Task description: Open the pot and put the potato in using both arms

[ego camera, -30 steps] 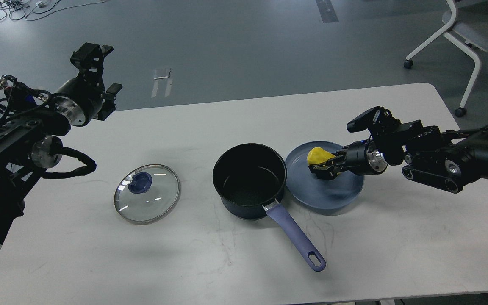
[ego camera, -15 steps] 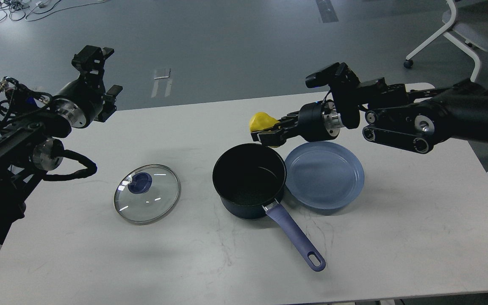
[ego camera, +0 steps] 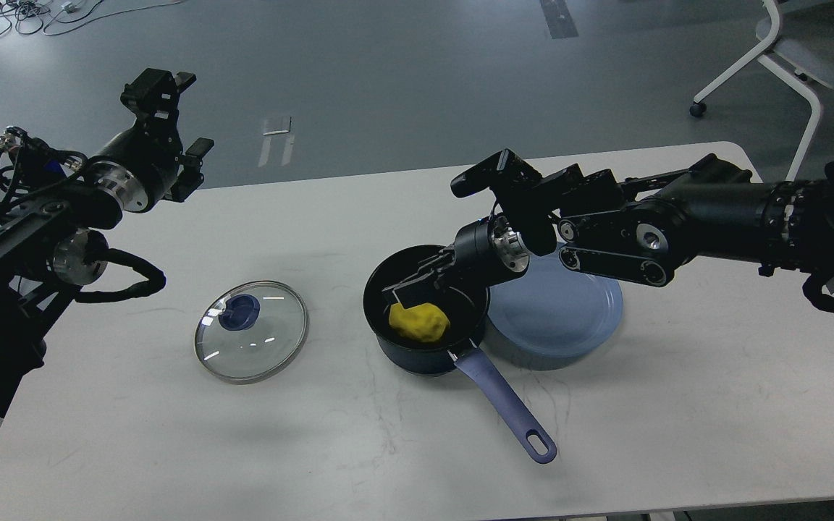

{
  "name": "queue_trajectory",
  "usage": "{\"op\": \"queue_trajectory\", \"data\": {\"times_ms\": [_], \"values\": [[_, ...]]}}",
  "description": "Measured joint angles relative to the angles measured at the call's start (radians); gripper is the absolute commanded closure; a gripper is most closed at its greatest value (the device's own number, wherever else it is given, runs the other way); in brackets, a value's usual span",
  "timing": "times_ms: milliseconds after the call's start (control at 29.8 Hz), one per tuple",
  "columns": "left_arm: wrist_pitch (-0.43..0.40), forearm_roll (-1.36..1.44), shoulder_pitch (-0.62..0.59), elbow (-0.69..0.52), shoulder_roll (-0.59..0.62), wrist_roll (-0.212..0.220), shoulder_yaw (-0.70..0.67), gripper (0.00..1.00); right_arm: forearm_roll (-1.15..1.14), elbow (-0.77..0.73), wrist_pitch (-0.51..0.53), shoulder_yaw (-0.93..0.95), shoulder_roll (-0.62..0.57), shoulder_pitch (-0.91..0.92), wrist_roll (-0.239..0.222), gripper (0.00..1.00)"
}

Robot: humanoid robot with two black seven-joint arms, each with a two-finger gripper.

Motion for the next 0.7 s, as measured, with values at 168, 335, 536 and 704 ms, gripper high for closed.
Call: {"op": "queue_trajectory", "data": {"times_ms": [168, 335, 536, 704], "values": [[-0.016, 0.001, 0.000, 0.001, -0.006, 0.017, 0.002, 0.02, 0.030, -0.009, 0.002, 0.038, -0.035, 0.000, -0.020, 0.00], [-0.017, -0.002, -0.003, 0.009, -0.022, 0.018, -0.002, 0.02, 0.223, -0.022, -0.010, 0.216, -0.122, -0.023, -0.022, 0.00], [-0.078, -0.172, 0.033, 0.007, -0.057, 0.016, -0.045, 0.02, 0.656, -0.020, -0.006, 0.511, -0.160, -0.188, -0.023, 0.00], [-0.219, -0.267, 0.096, 0.006, -0.062, 0.017, -0.093, 0.02, 0.926, -0.016, 0.017, 0.748, -0.176, -0.325, -0.036, 0.00]]}}
